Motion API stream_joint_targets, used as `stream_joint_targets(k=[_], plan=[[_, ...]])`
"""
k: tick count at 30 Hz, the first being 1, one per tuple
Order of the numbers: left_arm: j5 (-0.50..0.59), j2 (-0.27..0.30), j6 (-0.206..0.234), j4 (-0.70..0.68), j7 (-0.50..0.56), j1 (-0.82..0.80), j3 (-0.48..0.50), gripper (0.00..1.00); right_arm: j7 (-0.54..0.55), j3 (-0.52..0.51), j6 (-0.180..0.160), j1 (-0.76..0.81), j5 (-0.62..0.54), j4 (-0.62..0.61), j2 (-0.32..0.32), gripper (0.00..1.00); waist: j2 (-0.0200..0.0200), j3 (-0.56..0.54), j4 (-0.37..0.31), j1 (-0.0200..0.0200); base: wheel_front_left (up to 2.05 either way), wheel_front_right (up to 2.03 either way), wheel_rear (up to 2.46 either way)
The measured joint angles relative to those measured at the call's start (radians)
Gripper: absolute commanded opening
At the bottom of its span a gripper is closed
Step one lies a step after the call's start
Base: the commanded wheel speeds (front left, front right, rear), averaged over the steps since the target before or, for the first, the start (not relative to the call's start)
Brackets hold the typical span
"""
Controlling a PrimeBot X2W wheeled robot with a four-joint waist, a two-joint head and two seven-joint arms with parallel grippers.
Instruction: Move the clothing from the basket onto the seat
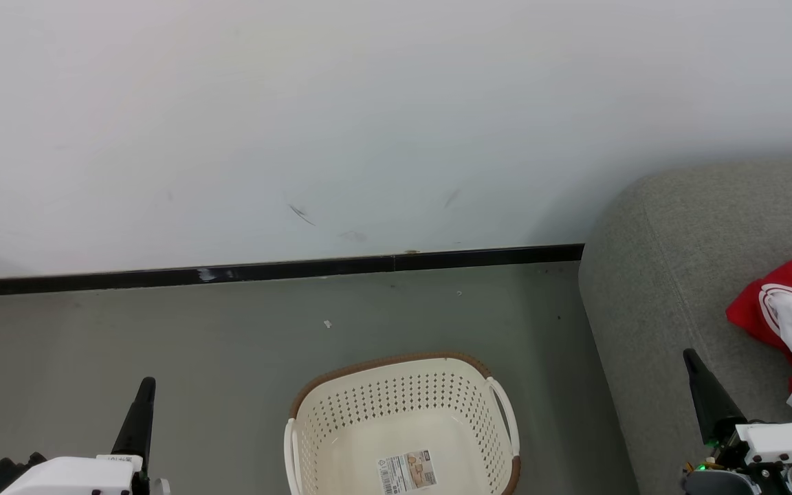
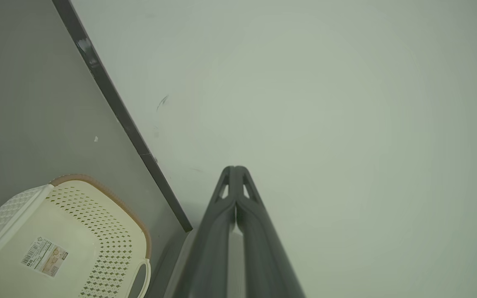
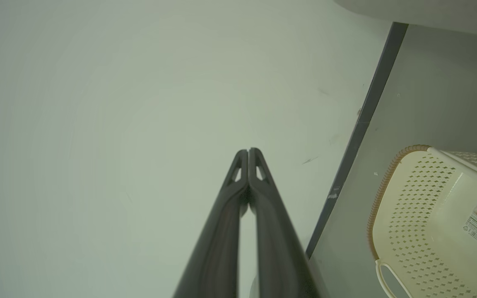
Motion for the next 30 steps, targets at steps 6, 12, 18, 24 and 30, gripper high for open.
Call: stream_joint_targets(k=[6,12,18,24,30], plan=[[-0.068,-0.011,-0.021,0.005,0.020,-0.001,0.017,0.00,0.015,0.002,0.000,-0.026,0.100,0.009,-0.011,0.00,0.0000,-0.001,0.000,0.0000,0.00,0.00,0.00],[-0.073,-0.011,-0.024,0.008,0.020,-0.017,0.021,0.00,0.018,0.004,0.000,-0.034,0.116,0.019,-0.011,0.00,0.0000,-0.001,0.000,0.0000,0.00,0.00,0.00],[-0.073,-0.012,-0.026,0.009,0.020,-0.017,0.021,0.00,0.018,0.004,0.000,-0.034,0.116,0.020,-0.011,0.00,0.0000,-0.001,0.000,0.0000,0.00,0.00,0.00],[-0.073,-0.012,-0.026,0.012,0.022,-0.017,0.021,0.00,0.018,0.005,0.000,-0.034,0.116,0.021,-0.011,0.00,0.0000,-0.001,0.000,-0.0001,0.00,0.00,0.00],[-0.073,-0.012,-0.030,0.013,0.024,-0.017,0.021,0.00,0.018,0.005,0.000,-0.034,0.116,0.022,-0.012,0.00,0.0000,-0.001,0.000,-0.0001,0.00,0.00,0.00]])
